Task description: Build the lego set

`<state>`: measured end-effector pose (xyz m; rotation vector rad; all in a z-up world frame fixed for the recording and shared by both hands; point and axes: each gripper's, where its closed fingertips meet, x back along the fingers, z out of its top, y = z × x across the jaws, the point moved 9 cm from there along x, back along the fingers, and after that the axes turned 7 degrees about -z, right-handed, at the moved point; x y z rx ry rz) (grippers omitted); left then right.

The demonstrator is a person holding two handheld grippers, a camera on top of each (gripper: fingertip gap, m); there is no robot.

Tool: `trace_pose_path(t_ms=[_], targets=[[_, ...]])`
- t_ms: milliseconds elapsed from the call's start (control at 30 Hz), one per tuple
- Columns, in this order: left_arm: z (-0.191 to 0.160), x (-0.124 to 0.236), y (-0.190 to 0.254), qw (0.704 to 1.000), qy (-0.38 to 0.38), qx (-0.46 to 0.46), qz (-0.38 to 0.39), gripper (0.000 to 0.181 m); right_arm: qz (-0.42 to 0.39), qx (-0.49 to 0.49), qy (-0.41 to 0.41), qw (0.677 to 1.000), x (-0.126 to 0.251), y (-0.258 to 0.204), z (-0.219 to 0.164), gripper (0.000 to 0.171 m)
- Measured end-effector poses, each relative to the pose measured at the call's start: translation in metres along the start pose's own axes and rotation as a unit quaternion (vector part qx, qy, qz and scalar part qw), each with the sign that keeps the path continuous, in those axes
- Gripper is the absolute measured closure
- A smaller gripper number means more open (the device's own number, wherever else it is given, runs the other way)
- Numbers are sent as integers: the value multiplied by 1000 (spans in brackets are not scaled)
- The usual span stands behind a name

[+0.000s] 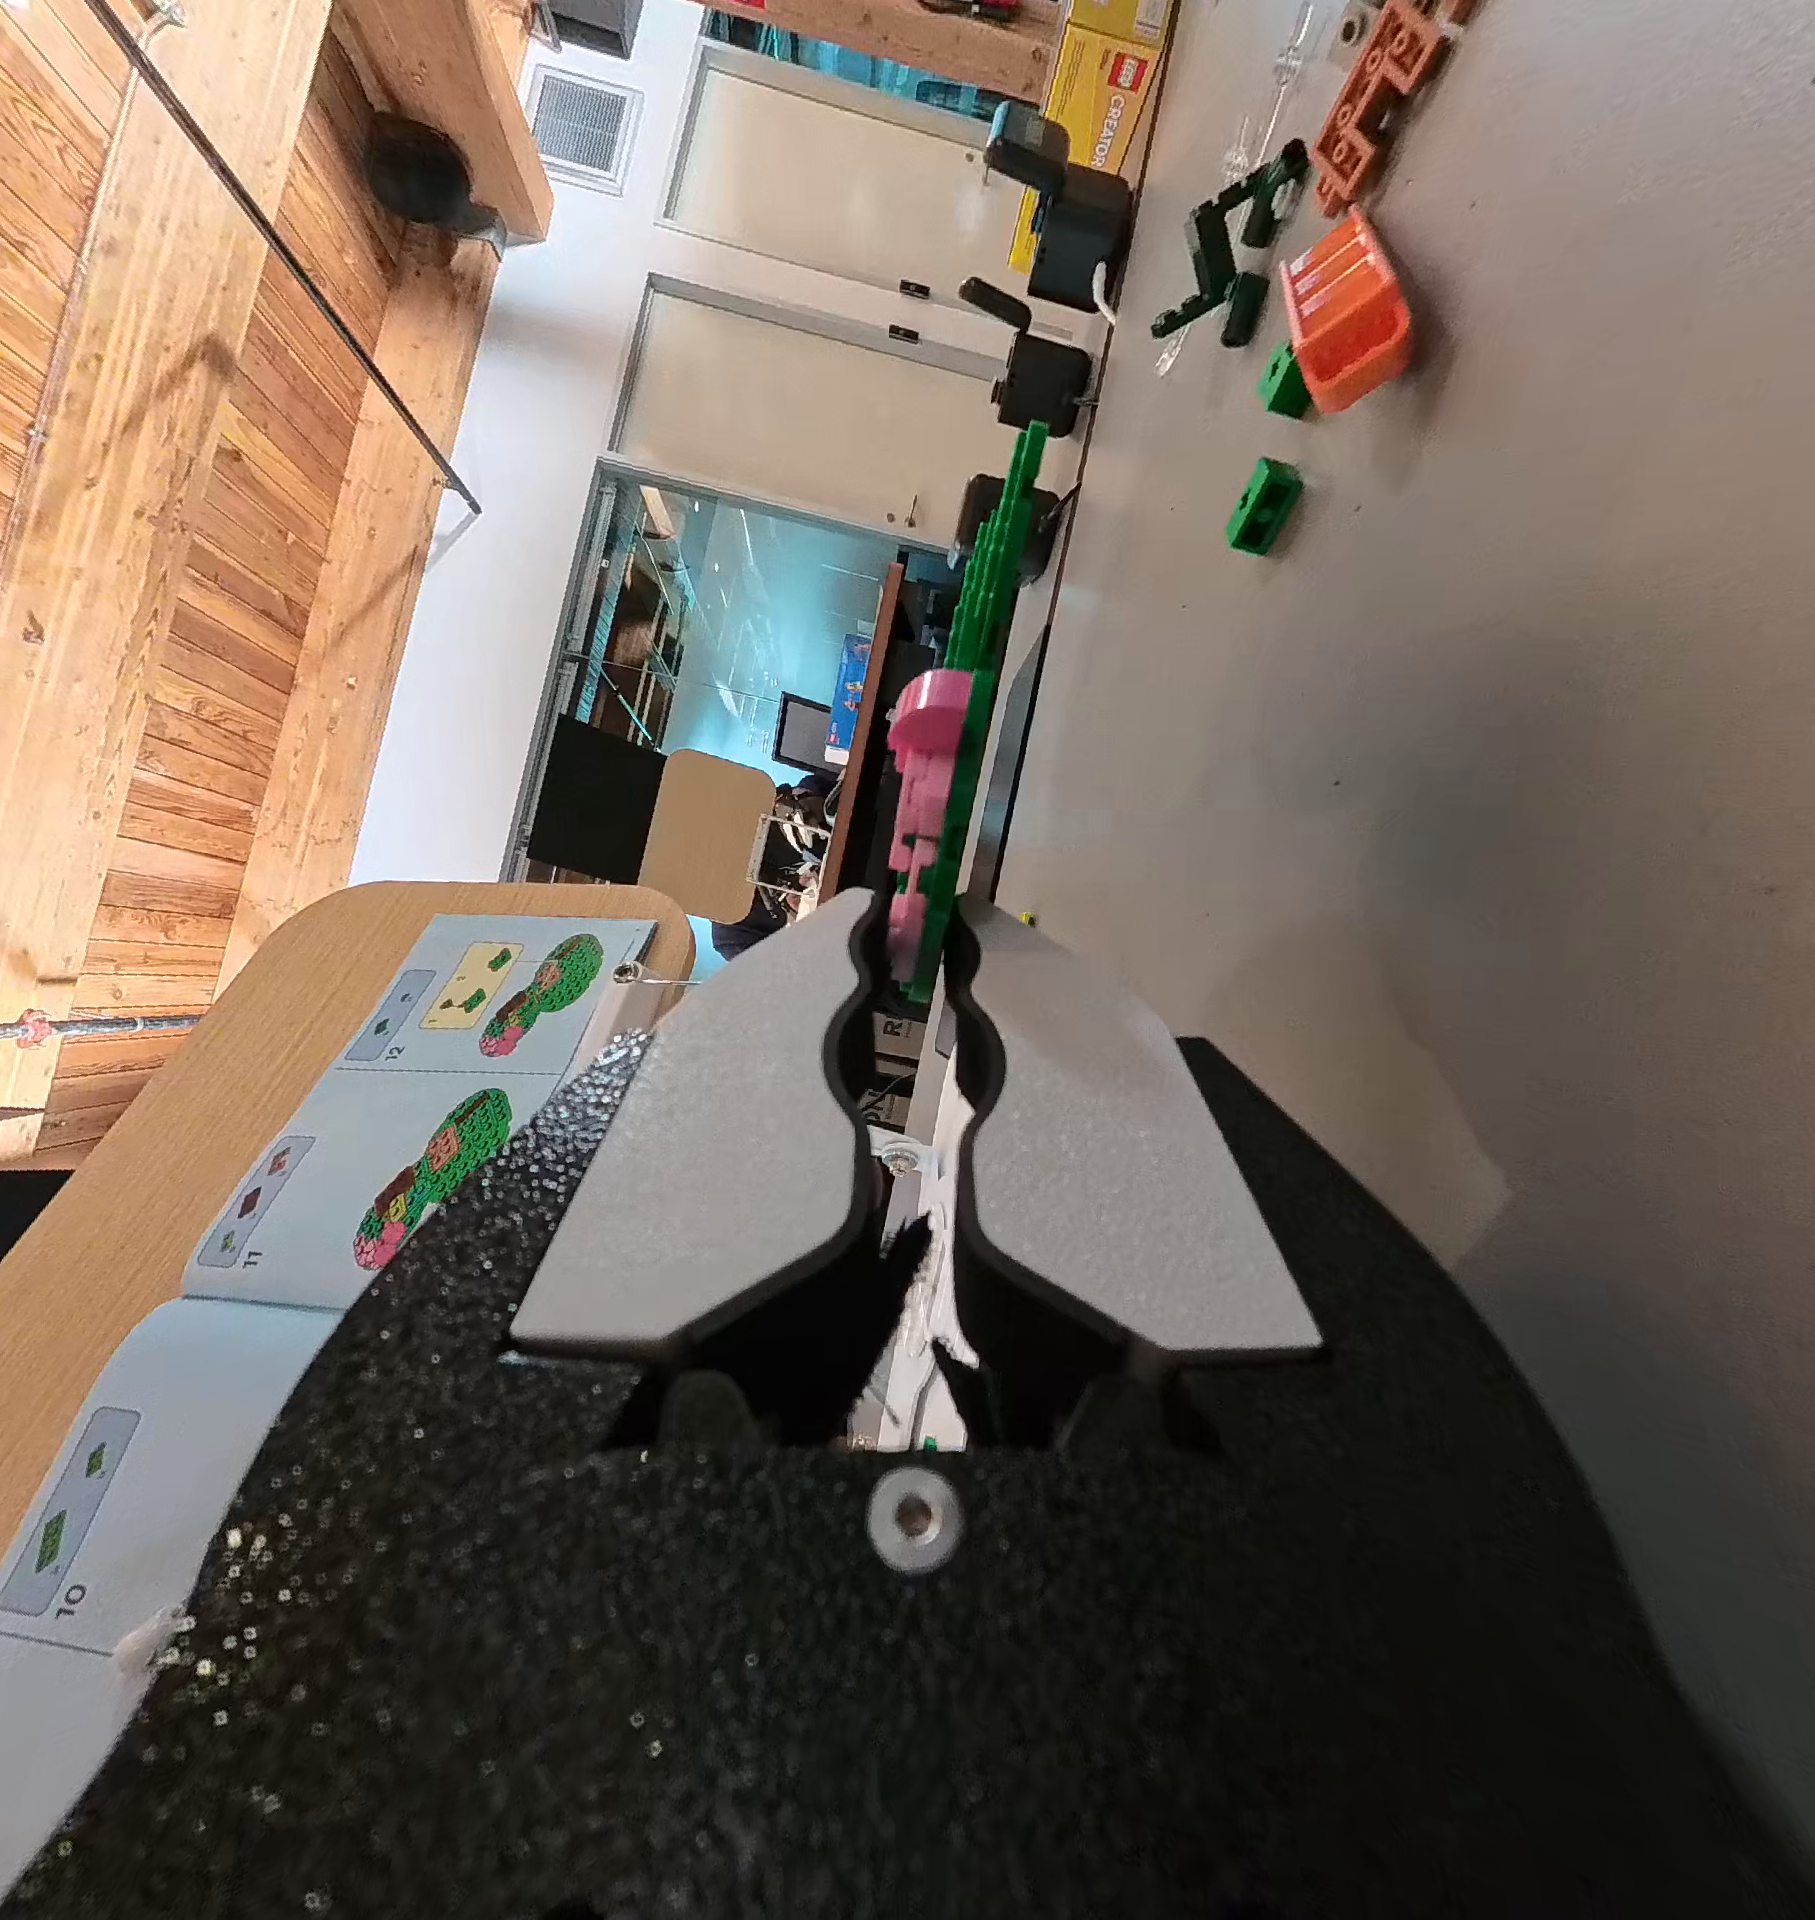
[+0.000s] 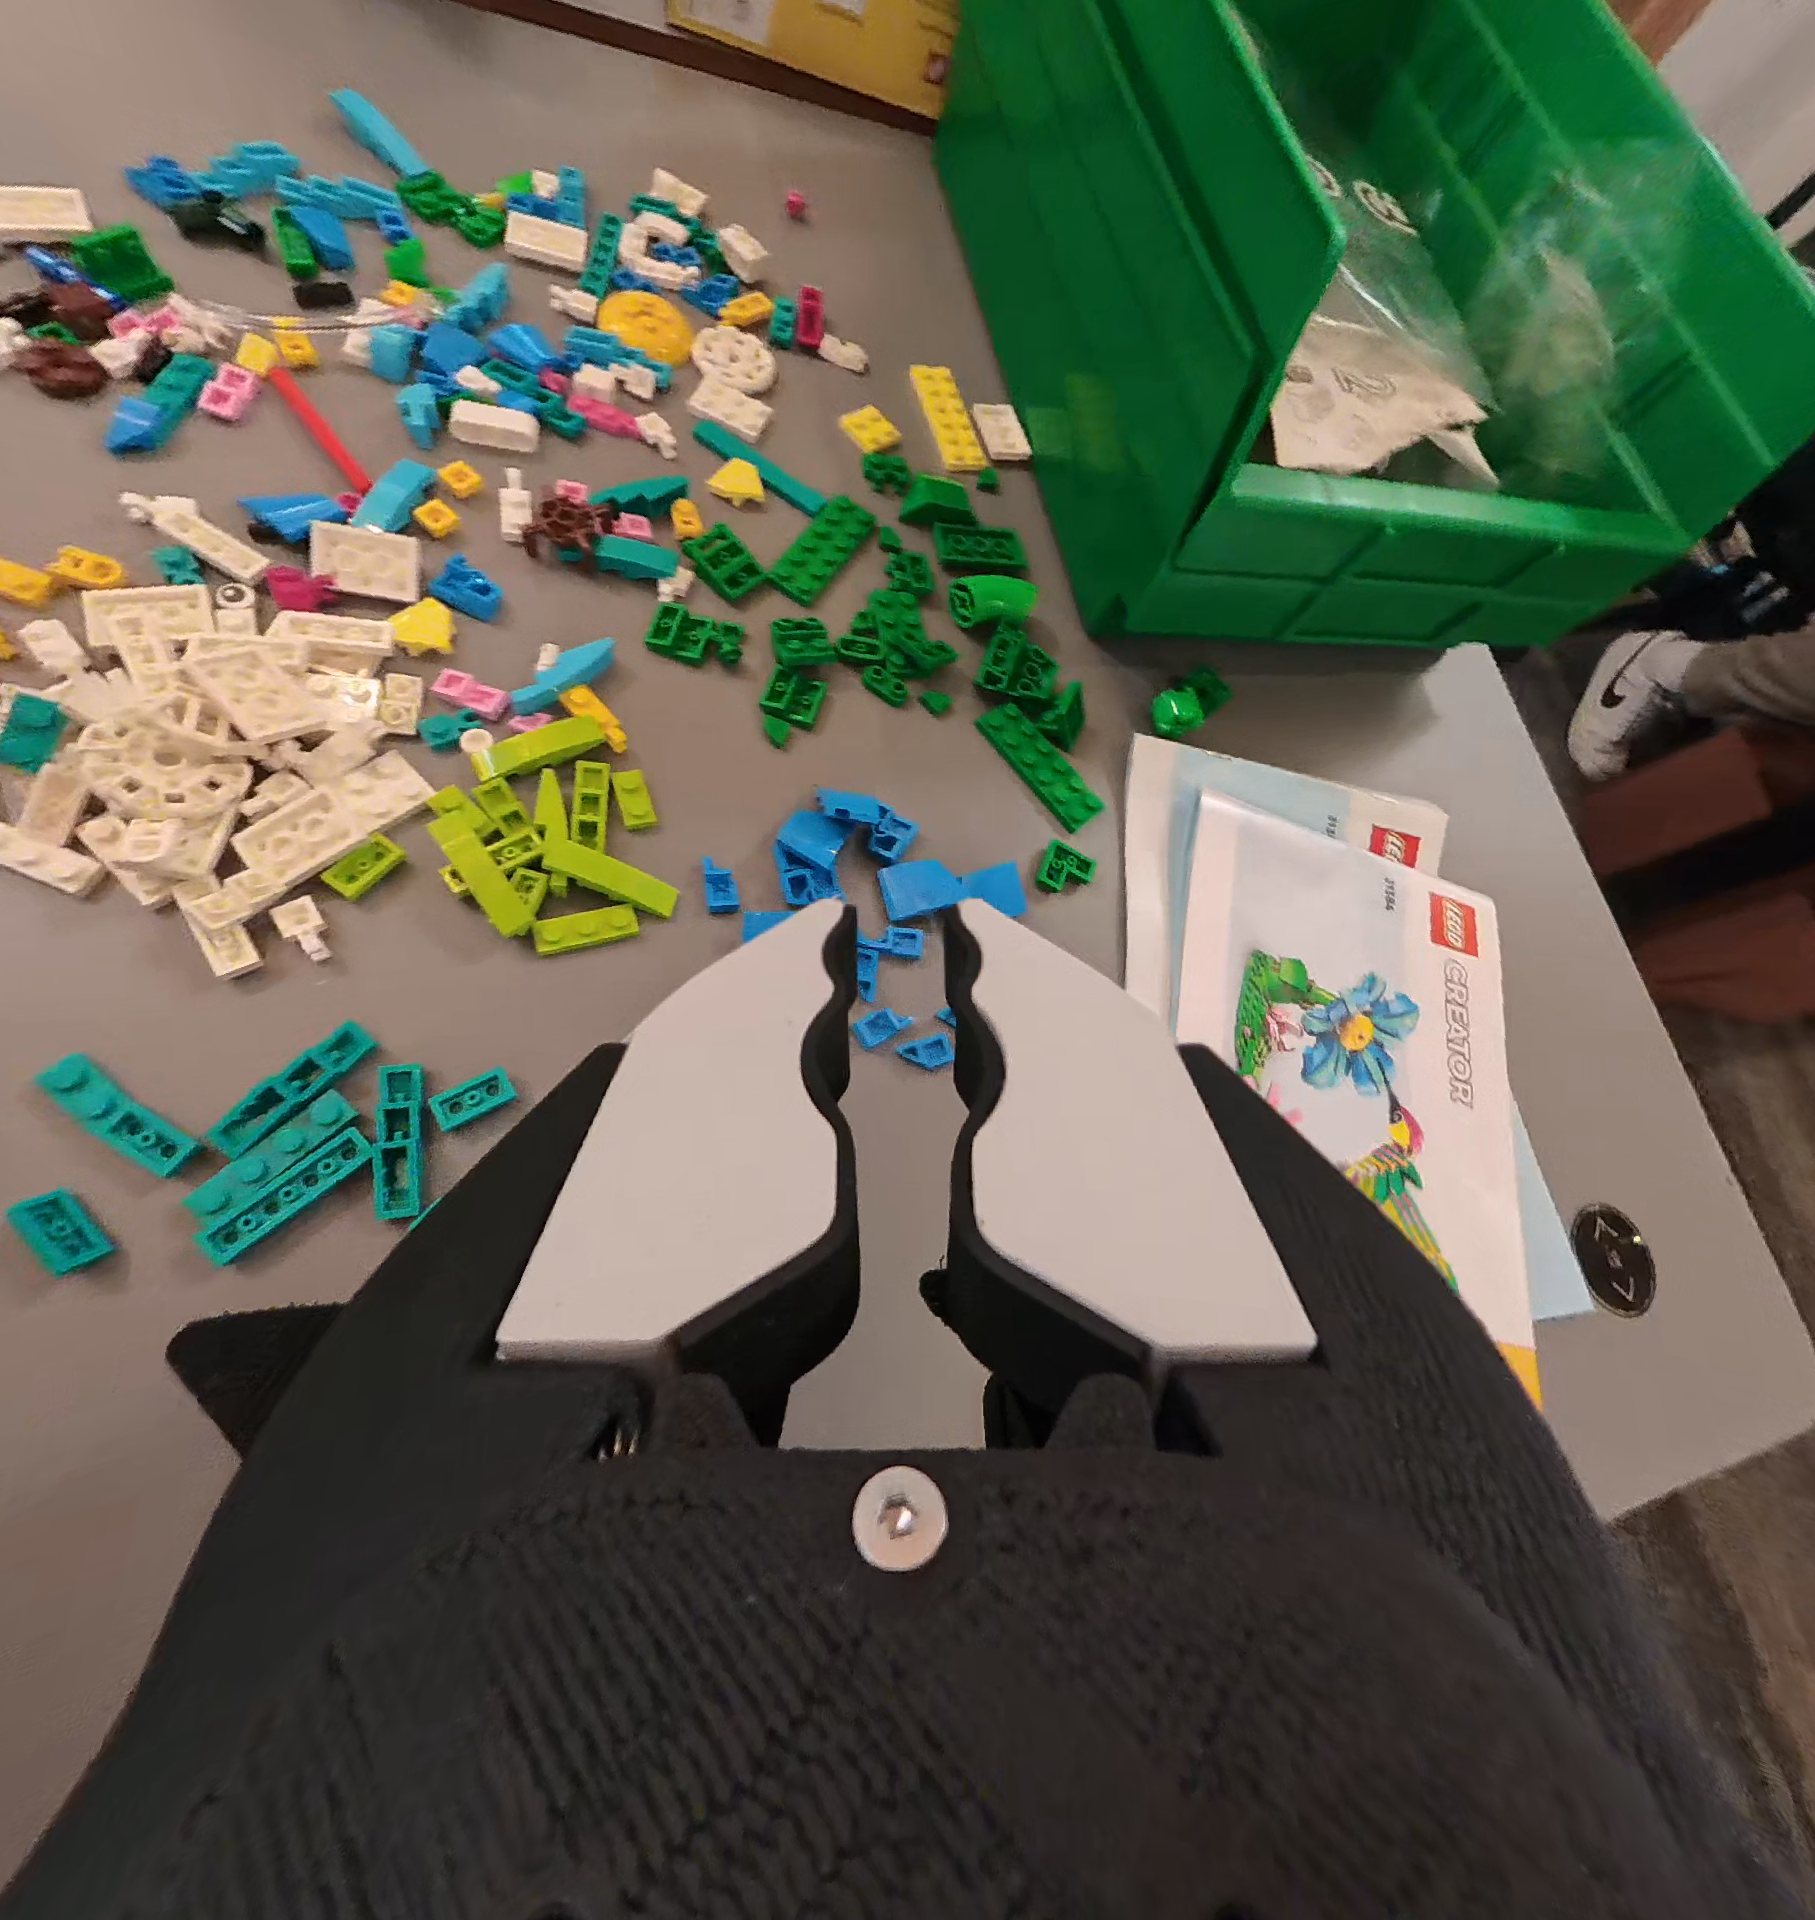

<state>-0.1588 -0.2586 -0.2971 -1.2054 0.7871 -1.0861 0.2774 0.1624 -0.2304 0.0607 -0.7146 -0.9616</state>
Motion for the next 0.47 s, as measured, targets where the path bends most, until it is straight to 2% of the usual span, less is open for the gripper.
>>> trace_pose_path(t_ms=[467], targets=[[0,1,0,1000,0,-1,-2,172,-50,-67,26,996,-4,13,-1,154]])
